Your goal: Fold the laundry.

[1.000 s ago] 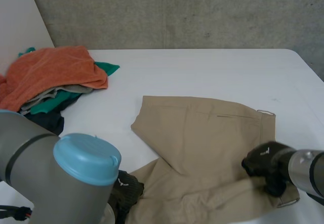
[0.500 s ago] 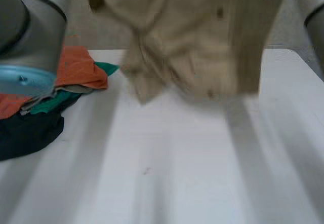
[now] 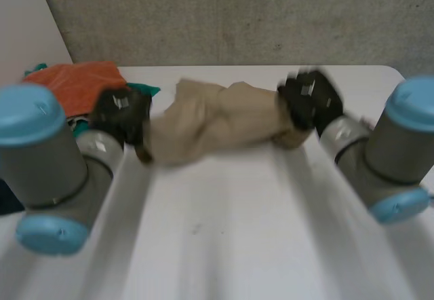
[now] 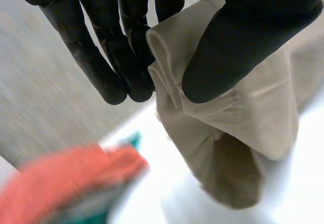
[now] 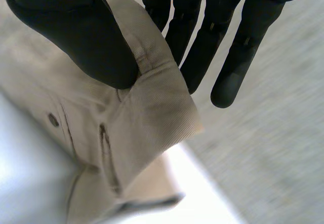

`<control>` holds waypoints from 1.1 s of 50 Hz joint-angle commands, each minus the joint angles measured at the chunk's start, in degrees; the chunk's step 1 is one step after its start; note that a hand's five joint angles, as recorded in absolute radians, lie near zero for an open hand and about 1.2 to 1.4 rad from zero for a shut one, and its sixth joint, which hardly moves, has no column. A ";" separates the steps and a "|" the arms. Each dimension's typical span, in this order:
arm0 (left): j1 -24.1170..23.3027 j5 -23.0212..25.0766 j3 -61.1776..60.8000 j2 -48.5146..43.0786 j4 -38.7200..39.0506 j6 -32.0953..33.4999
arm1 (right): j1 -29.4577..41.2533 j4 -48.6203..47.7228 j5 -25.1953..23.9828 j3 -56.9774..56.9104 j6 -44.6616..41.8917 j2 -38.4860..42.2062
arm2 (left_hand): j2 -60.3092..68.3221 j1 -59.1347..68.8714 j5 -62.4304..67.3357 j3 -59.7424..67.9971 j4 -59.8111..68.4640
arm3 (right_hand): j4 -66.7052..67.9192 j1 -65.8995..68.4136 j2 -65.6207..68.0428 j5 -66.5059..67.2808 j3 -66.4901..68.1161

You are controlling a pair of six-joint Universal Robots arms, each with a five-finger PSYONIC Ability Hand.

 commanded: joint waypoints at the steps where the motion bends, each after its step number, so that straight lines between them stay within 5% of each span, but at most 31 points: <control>1: 0.33 0.47 -10.83 -0.46 -3.34 3.84 | 0.83 4.24 0.61 9.26 -7.34 2.62 | 11.30 15.93 12.93 11.80 11.45 | 11.39 16.03 12.84 11.95 11.55; 11: -2.13 1.79 -17.60 15.18 -21.78 11.75 | -0.92 37.44 8.34 9.80 -13.59 -9.32 | 11.30 15.93 12.93 11.80 11.45 | 11.39 16.03 12.84 11.95 11.55; 16: -4.32 4.07 -18.66 19.31 -36.08 17.45 | -3.73 57.99 8.79 10.41 -19.11 -11.88 | 11.30 15.93 12.93 11.80 11.45 | 11.39 16.03 12.84 11.95 11.55; 19: -5.38 4.86 -18.14 19.41 -42.16 19.66 | -5.05 61.73 7.74 10.85 -22.37 -12.41 | 11.30 15.93 12.93 11.80 11.45 | 11.39 16.03 12.84 11.95 11.55; 26: -5.91 4.43 -11.56 15.46 -37.81 19.67 | -4.97 54.11 4.83 9.54 -20.37 -12.41 | 11.30 15.93 12.93 11.80 11.45 | 11.39 16.03 12.84 11.95 11.55; 38: -4.07 -3.82 17.42 -6.84 -7.51 14.65 | -4.09 26.35 7.55 1.10 -6.12 -5.56 | 11.30 15.93 12.93 11.80 11.45 | 11.39 16.03 12.84 11.95 11.55; 53: -4.15 -9.11 45.75 -31.29 -5.63 17.47 | -3.82 2.33 9.67 -5.76 -5.68 7.27 | 11.30 15.93 12.93 11.80 11.45 | 10.03 14.67 11.49 10.59 10.19; 55: -4.76 -8.93 46.46 -32.18 -5.72 17.12 | -3.47 -0.92 9.14 -5.76 -5.42 9.12 | 1.33 5.96 2.96 1.83 1.48 | -54.31 -49.67 -52.86 -53.75 -54.15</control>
